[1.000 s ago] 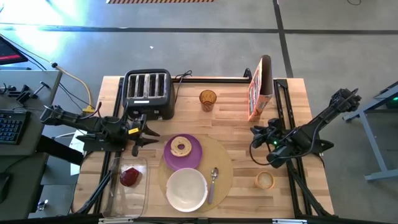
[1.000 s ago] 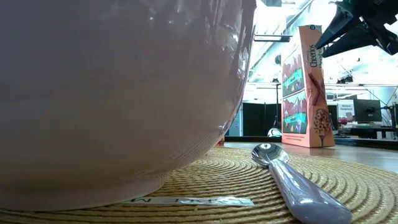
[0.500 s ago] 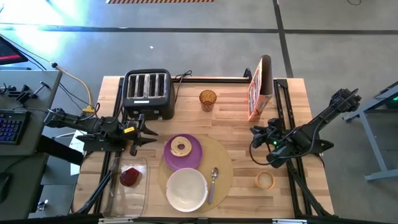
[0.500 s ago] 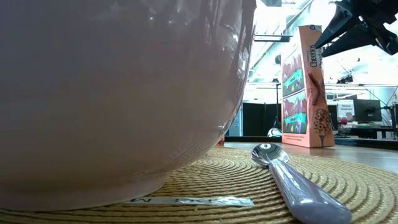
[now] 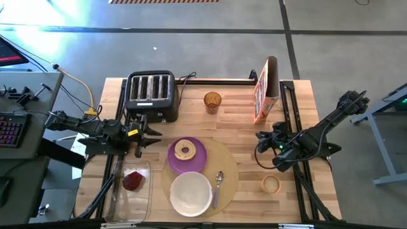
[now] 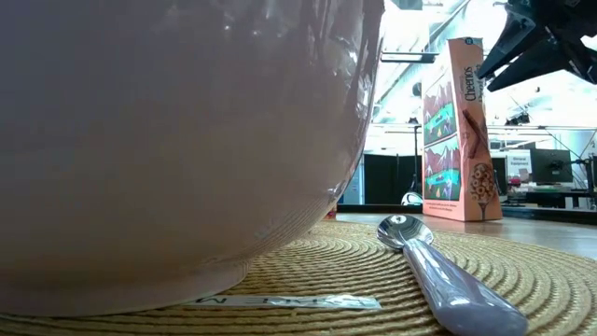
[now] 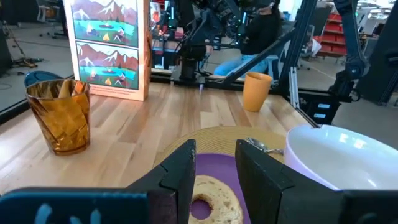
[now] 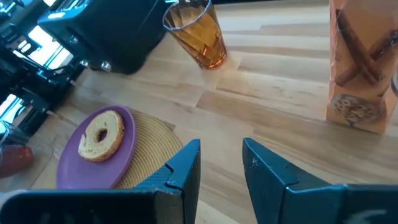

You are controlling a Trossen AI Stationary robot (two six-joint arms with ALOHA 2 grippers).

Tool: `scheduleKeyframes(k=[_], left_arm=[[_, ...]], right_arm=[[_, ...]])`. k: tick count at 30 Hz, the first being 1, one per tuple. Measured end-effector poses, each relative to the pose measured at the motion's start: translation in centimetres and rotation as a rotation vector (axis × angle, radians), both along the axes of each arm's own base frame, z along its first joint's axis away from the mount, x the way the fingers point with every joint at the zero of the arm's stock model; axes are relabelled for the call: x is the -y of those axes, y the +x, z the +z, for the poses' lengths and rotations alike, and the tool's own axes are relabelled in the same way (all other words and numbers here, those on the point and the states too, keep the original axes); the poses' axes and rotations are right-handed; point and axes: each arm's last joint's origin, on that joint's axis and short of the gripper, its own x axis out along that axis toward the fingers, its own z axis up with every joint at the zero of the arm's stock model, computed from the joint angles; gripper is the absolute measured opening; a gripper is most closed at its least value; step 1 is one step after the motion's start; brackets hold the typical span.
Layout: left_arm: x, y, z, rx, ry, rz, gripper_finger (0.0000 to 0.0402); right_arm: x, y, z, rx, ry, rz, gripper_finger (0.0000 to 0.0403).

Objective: Arrange a breakfast setting
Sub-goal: Pour the cereal from the box into the white bowl

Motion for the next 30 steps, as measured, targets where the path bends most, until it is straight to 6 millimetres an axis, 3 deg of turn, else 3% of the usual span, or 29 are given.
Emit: scheduleKeyframes(k=[16,30], left_arm=[[0.0,0.0,0.0,-0.001,0.002,0.0,0.0104],[0.0,0.0,0.0,-0.001,0.003,0.0,0.0104]], right_arm=[[1.3,0.8,-0.8,-0.077,-0.08,-0.095,0.0101],[1.4,4.3,-5.5,-0.213,-0.024,-0.338,0.0101]])
